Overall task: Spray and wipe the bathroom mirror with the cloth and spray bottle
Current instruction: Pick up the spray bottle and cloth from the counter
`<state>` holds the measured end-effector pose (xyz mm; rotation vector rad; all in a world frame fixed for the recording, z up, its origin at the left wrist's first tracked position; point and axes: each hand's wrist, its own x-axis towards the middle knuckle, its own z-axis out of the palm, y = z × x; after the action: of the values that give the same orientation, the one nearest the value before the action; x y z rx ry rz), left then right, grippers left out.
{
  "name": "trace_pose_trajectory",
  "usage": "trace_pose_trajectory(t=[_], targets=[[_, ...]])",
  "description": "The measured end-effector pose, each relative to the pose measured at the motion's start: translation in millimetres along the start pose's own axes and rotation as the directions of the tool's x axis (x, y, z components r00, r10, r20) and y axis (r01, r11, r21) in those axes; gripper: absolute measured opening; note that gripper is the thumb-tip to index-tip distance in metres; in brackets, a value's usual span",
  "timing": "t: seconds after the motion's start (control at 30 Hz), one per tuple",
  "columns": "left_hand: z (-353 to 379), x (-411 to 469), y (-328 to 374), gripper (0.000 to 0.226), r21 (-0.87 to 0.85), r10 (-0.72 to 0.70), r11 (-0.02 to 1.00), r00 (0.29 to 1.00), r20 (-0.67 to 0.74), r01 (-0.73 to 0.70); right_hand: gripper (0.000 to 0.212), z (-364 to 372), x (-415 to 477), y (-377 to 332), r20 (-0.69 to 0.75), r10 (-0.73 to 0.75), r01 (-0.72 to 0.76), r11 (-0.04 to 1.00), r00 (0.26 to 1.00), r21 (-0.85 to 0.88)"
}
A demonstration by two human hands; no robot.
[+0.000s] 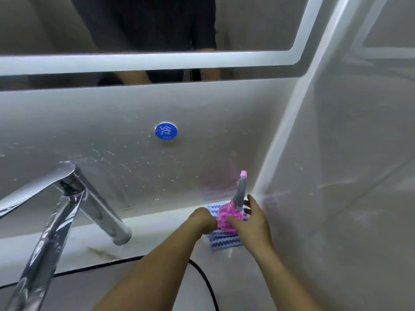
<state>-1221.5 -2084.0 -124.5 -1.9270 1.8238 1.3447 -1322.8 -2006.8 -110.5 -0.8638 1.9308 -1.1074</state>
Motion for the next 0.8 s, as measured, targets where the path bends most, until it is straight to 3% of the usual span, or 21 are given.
trace_pose_trajectory(t=[0.07,0.13,0.2,0.27,0.3,0.37,0.4,0.47,0.6,0.7,0.8], targets=[[10.7,15.7,6.1,0.014,-0.039,-0.004,0.999,1.000,-0.013,0.004,0.067,4.5,12.3,3.7,-0.019,-0.018,0.017,0.998,1.000,-0.054],[25.5,32.8,7.8,0.034,-0.087,-0.044,0.995,0.998,-0.040,0.041,0.054,7.8,21.7,7.1,-0.024,-0.011,0.010,0.997,1.000,-0.074],[34.6,39.1,7.4,0.044,-0.069,-0.136,0.989,0.979,-0.149,0.127,0.032,9.9,27.8,11.3,-0.006,-0.014,0.013,0.998,1.000,-0.061],[39.7,43.9,5.8,0.048,-0.170,-0.208,0.970,0.954,-0.216,0.173,0.019,10.2,30.1,16.1,-0.014,-0.059,0.058,0.997,0.998,-0.057],[40.6,44.5,5.8,0.043,-0.237,-0.218,0.957,0.953,-0.212,0.166,0.018,9.9,30.4,19.4,-0.032,-0.086,0.084,0.995,0.996,-0.060],[39.2,41.5,6.6,0.010,-0.307,-0.209,0.940,0.960,-0.184,0.146,0.015,6.3,26.3,27.3,-0.083,-0.117,0.111,0.990,0.990,-0.083],[39.1,41.2,6.6,0.015,-0.359,-0.221,0.922,0.958,-0.183,0.144,0.019,3.4,23.2,30.7,-0.108,-0.124,0.115,0.989,0.986,-0.091],[34.0,32.4,8.4,0.020,-0.487,-0.219,0.866,0.962,-0.161,0.115,0.023,-2.7,17.1,37.2,-0.140,-0.143,0.131,0.987,0.980,-0.087],[18.2,8.2,7.3,0.022,-0.628,-0.171,0.778,0.966,-0.193,0.012,0.010,-18.8,1.9,24.9,-0.169,-0.220,0.213,0.975,0.961,-0.059],[-2.9,-26.1,1.5,0.024,-0.799,-0.069,0.590,0.979,-0.193,-0.116,0.012,-23.4,-17.0,-6.8,-0.063,-0.329,0.321,0.941,0.942,-0.111],[-29.6,-65.4,-13.1,0.020,-0.842,-0.034,0.487,0.958,-0.284,-0.232,0.020,-18.8,-43.7,-51.7,0.033,-0.462,0.460,0.870,0.886,-0.179]])
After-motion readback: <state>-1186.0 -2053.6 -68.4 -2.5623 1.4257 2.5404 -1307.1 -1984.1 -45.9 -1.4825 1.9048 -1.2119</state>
